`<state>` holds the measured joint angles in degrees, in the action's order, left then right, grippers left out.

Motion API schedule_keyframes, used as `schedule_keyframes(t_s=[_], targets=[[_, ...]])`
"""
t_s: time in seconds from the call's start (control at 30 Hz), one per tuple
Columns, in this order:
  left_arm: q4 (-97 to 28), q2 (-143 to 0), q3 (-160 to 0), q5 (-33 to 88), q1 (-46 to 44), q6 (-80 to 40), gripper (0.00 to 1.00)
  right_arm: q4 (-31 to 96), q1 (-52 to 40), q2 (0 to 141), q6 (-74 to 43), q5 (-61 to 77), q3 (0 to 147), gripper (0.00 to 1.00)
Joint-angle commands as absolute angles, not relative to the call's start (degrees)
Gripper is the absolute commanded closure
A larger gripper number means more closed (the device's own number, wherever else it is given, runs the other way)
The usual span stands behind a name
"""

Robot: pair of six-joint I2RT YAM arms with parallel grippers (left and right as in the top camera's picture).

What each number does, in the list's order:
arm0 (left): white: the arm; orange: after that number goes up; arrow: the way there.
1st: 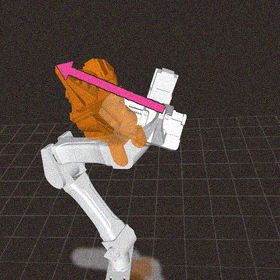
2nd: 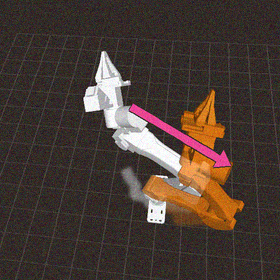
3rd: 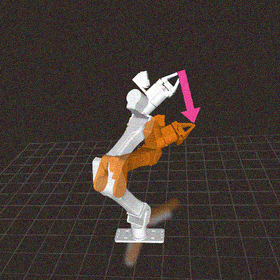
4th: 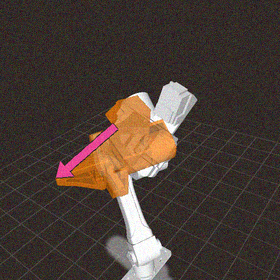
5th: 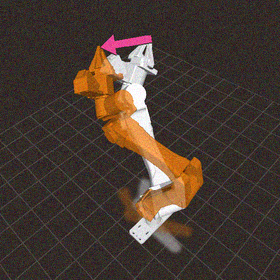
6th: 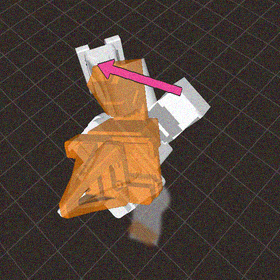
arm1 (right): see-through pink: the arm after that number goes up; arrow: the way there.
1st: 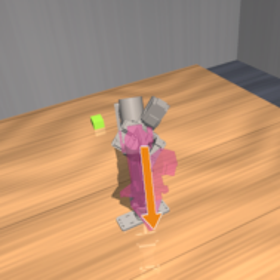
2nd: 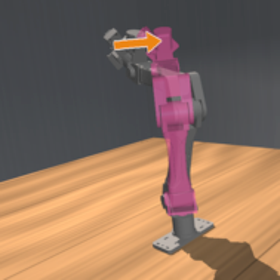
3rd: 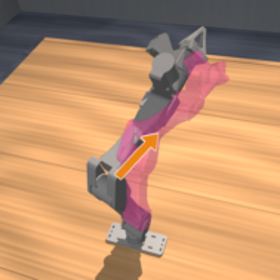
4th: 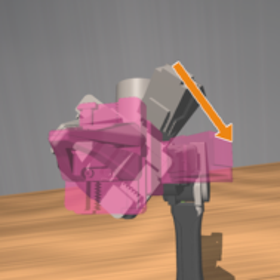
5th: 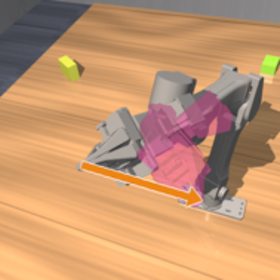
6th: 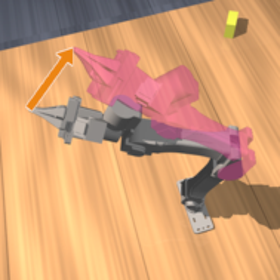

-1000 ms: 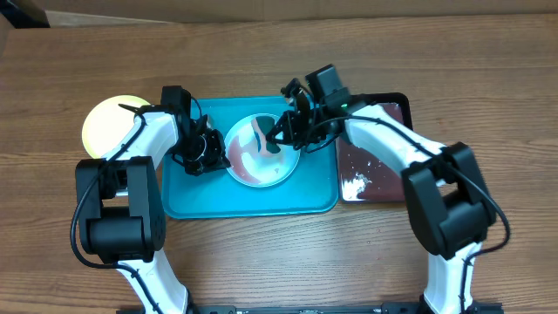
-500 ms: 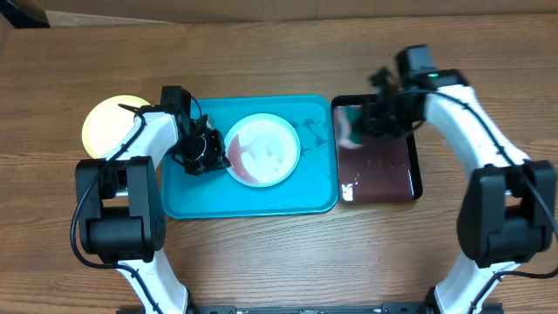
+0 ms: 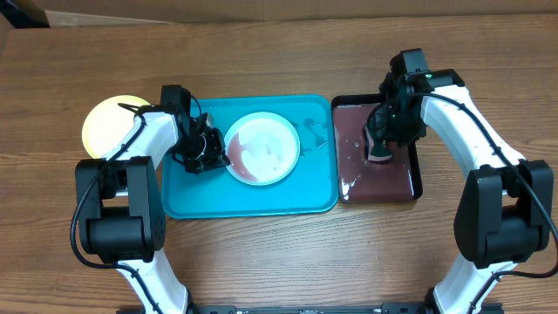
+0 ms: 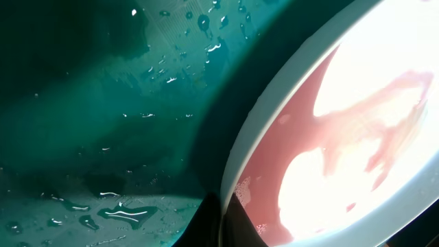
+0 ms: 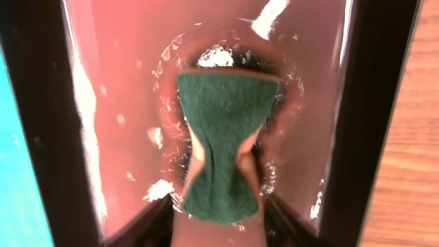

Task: Clean dirty plates on tray and stack at the side
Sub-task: 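Return the sponge to the black tray and raise the right gripper, then lift the plate with the left gripper and tilt it up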

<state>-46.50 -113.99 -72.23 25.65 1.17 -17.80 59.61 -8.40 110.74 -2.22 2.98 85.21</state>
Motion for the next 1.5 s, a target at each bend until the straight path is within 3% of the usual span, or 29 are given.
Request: schedule_keyframes(t_s=[0.0, 0.3, 0.47, 0.77, 0.83, 0.9, 1.47], targets=[[-46.2, -112.8, -71.6, 23.8, 1.0, -17.0, 0.95, 59.4, -8.4, 109.4, -1.3, 2.1, 85.6, 0.30], [-45.9, -112.8, -71.6, 20.9, -0.9, -17.1, 0.84, 55.9, -0.6, 109.4, -7.6, 2.0, 86.0, 0.22], [-45.1, -112.8, -71.6, 17.3, -2.8, -18.5, 0.82, 55.6, 5.0, 109.4, -7.6, 2.0, 86.0, 0.00], [-44.8, -112.8, -71.6, 12.9, -4.6, -21.5, 0.83, 55.6, 8.4, 109.4, -7.5, 2.0, 85.9, 0.00], [-44.8, -112.8, -71.6, 12.9, -4.6, -21.5, 0.85, 55.6, 8.4, 109.4, -7.5, 2.0, 85.9, 0.00], [-44.8, -112.8, -71.6, 12.9, -4.5, -21.5, 0.96, 55.6, 8.4, 109.4, -7.5, 2.0, 85.9, 0.00], [-55.8, -112.7, -85.1, 12.9, -4.5, -19.7, 0.96, 55.6, 8.4, 109.4, -7.5, 2.0, 85.9, 0.00]])
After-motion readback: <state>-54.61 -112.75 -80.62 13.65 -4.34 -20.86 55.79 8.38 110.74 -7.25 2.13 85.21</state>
